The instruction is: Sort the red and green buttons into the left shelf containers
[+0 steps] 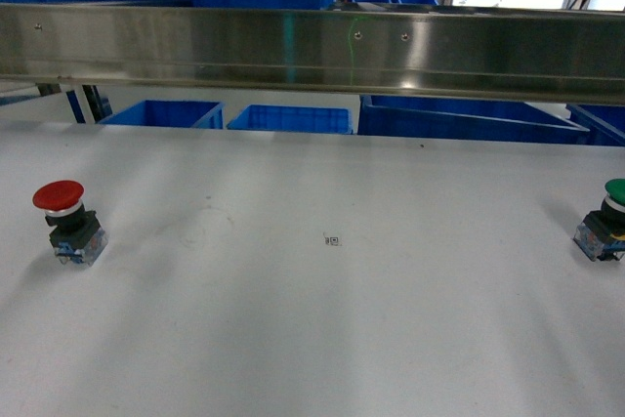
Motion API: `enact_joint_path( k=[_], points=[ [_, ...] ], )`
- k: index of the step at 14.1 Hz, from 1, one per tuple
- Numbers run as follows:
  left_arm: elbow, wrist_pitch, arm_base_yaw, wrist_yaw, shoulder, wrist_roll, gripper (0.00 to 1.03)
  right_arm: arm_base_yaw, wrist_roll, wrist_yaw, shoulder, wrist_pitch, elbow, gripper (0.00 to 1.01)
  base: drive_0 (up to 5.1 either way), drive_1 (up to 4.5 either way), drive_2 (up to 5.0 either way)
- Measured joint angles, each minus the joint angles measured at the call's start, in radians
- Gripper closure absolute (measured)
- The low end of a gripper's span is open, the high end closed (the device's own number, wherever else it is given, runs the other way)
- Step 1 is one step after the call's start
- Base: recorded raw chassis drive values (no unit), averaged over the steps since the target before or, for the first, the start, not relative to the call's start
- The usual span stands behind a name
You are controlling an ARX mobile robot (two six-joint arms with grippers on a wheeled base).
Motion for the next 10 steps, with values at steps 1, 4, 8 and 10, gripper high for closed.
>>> enact_joint_path(
  k=[1, 4, 8, 10],
  points=[
    [0.024, 0.021, 0.064, 0.071, 0.085, -0.008, 0.05, -0.015, 0.094, -0.030, 0.204, 0.042, 0.085, 0.03, 0.0, 0.00, 0.0],
    [0.333, 0.301, 0.117, 0.286, 0.698, -0.048, 0.05, 0.070, 0.347, -0.084, 0.908, 0.317, 0.468, 0.03, 0.0, 0.00, 0.0],
    [0.466, 0.326, 0.069, 0.297, 1.143, -0.043, 0.05, 0.064, 0.384, -0.079, 1.163, 0.314, 0.560, 0.03, 0.0, 0.00, 0.0],
    [0.489, 0.349, 0.070, 0.298, 1.112, -0.042, 0.05, 0.065, 0.385, -0.084, 1.152, 0.314, 0.566, 0.03, 0.0, 0.00, 0.0]
  ],
)
